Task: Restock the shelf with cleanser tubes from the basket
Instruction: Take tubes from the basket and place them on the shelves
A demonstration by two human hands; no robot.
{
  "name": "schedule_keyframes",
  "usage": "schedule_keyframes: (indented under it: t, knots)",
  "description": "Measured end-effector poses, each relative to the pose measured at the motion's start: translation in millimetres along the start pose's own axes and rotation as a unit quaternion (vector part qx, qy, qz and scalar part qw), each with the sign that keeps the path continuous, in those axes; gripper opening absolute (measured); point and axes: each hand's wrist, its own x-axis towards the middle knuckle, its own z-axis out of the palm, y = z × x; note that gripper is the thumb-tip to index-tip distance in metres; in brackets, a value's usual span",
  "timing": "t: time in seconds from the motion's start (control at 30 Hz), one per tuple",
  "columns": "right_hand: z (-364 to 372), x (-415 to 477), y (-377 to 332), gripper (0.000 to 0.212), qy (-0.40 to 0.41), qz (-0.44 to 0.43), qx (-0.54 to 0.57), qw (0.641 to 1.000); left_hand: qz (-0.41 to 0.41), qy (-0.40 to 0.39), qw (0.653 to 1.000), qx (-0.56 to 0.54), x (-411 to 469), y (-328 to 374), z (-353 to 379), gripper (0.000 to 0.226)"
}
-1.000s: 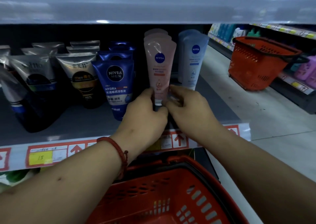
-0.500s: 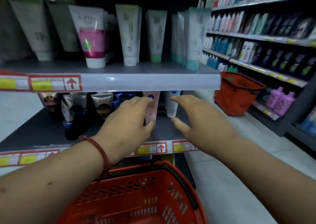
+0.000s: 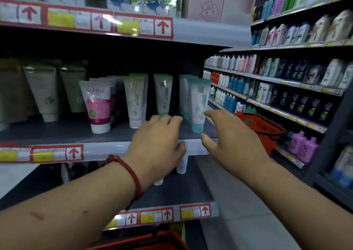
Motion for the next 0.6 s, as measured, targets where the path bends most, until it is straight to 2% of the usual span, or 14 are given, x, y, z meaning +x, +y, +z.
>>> schedule_keyframes:
  t: [0.07, 0.17, 0.3, 0.4, 0.5, 0.6]
  knots:
    - [8.4, 12.8, 10.8, 0.058, 0.000, 0.028, 0.064, 0.998, -0.008, -0.007, 1.000, -0.028, 13.5, 0.2, 8.3, 0.062]
    - [20.9, 33.2, 25.8, 0.066, 0.008, 0.084, 0.174, 0.981, -0.050, -0.021, 0.987, -0.154, 32.7, 0.4, 21.2, 0.059]
    - [31.8, 53.9, 37.6, 0.072, -0.028, 0.169, 0.344, 0.923, -0.108, -0.053, 0.935, -0.334, 59.7, 1.0, 34.7, 0.060]
    - [42.4, 60.0, 41.9, 0.066, -0.050, 0.158, 0.437, 0.884, -0.136, -0.087, 0.880, -0.447, 75.4, 4.1, 35.7, 0.052]
    - [54.1, 63.6, 45.0, 0.061, -0.048, 0.140, 0.494, 0.857, -0.113, -0.100, 0.859, -0.489, 83.3, 2.8, 40.7, 0.064]
    - [60.0, 65.2, 46.1, 0.058, -0.032, 0.141, 0.511, 0.847, -0.121, -0.121, 0.831, -0.529, 84.6, -0.9, 45.9, 0.064]
